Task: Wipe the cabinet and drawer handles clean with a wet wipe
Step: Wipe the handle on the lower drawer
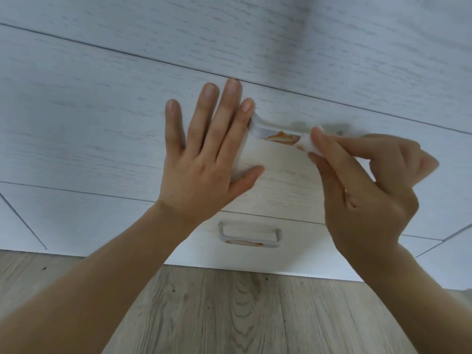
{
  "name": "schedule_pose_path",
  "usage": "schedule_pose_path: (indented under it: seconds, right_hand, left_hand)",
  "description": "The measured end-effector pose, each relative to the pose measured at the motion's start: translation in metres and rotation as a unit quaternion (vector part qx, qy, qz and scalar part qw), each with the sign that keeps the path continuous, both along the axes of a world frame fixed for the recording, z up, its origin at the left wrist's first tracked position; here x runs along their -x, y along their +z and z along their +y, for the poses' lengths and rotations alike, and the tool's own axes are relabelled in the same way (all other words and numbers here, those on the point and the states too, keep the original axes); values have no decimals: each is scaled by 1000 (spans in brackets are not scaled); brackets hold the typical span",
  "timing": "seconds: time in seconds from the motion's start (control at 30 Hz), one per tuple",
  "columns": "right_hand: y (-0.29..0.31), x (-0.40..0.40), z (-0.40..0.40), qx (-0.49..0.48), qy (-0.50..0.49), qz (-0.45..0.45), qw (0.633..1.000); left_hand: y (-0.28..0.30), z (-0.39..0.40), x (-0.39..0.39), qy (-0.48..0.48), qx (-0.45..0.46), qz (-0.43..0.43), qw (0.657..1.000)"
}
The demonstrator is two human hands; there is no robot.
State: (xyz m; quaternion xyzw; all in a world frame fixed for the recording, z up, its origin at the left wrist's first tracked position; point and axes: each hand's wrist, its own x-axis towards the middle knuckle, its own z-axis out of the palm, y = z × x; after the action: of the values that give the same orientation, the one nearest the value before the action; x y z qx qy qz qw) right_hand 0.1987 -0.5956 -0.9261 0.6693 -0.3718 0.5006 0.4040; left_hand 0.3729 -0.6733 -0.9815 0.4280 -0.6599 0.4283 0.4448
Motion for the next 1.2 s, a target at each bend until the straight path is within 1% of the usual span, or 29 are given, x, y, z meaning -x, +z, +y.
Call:
schedule_pose_path:
  seconds: [0.07,0.23,0.37,0.5,0.57,0.7,0.83,0.93,1.1,1.2]
  right_hand:
    - [2,-5,-4,6,17,-3,1000]
    - [3,-7,0,-19,35,-41,998]
    - [8,-23,-3,-40,73,-36,996]
    - [5,-10,7,-64,71,-106,990]
    - [7,-10,7,-70,82,-125,986]
    - [6,-19,1,-45,95,-92,990]
    - [0,-9,-2,-13,46,-18,999]
    - [1,-15,-6,-3,71,-15,997]
    - [2,-12,-4,-27,69,-41,996]
    - [5,-19,-4,-38,95,-39,994]
  left_hand:
    - [0,-1,2,6,4,1,1000]
    - [-3,-3,2,2,12,2,1000]
    - [-1,-3,2,9,18,4,1000]
    - [-1,-1,0,3,9,-1,1000]
    - [-1,-1,1,8,10,1,1000]
    - [-1,-2,2,11,15,3,1000]
    - [-2,-3,2,6,17,4,1000]
    - [-1,-4,3,15,25,6,1000]
    - [-2,-4,3,8,26,7,1000]
    - [-1,-4,4,14,24,9,1000]
